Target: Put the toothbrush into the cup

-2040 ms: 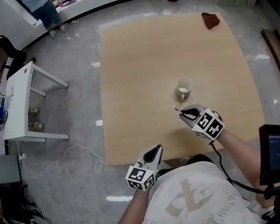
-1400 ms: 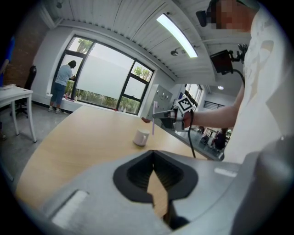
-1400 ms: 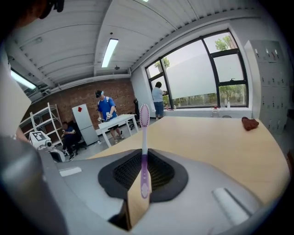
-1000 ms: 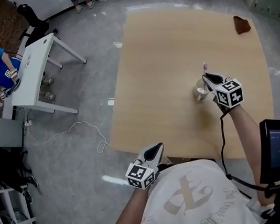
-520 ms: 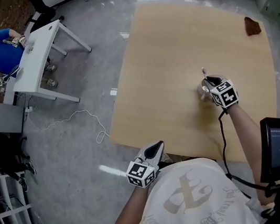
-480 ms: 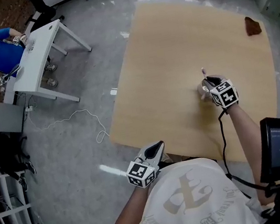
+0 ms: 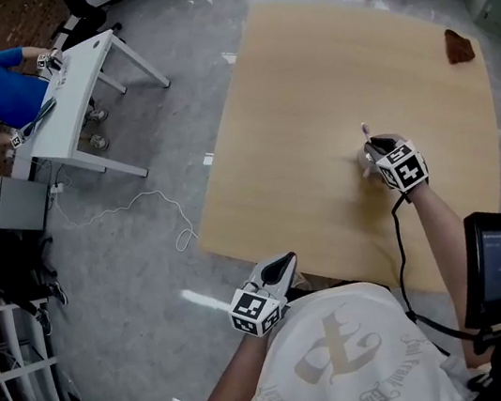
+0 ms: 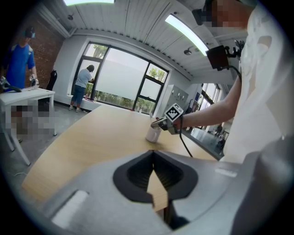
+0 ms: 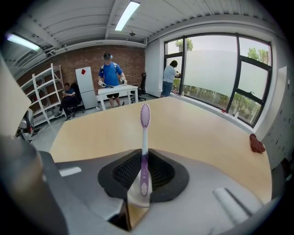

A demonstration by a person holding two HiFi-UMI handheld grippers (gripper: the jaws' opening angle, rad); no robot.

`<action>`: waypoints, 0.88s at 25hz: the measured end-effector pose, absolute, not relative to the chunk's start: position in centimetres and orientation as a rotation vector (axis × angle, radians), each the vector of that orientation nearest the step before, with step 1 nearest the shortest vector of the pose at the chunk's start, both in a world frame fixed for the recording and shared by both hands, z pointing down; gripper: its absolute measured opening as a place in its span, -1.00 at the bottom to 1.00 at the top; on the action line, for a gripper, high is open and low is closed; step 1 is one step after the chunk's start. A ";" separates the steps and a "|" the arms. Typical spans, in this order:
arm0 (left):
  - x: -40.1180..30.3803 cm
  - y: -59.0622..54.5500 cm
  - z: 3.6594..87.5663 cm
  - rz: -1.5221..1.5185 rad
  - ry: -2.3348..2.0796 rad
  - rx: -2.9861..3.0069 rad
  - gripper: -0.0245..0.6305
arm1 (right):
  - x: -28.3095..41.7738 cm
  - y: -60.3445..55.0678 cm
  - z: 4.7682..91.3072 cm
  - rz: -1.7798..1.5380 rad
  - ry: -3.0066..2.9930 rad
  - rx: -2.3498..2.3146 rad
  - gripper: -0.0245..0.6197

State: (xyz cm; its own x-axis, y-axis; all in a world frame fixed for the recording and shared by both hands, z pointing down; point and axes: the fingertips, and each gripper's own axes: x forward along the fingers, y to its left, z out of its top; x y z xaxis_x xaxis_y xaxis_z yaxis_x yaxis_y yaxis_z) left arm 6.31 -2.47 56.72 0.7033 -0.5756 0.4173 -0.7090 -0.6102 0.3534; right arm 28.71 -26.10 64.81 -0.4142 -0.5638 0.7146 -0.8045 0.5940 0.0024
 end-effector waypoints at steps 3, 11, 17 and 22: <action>7.2 -2.9 56.9 0.366 -0.996 2.405 -0.91 | 29.4 -26.8 64.7 0.451 -2.160 1.076 -0.76; 7.2 -3.0 56.8 0.366 -1.008 2.401 -0.91 | 29.0 -27.2 64.6 0.424 -2.183 1.057 -0.76; 7.0 -2.9 56.8 0.365 -1.016 2.396 -0.91 | 28.9 -27.4 64.7 0.410 -2.202 1.060 -0.76; 7.0 -3.0 56.8 0.362 -1.018 2.401 -0.91 | 28.8 -27.6 64.1 0.396 -2.220 1.073 -0.76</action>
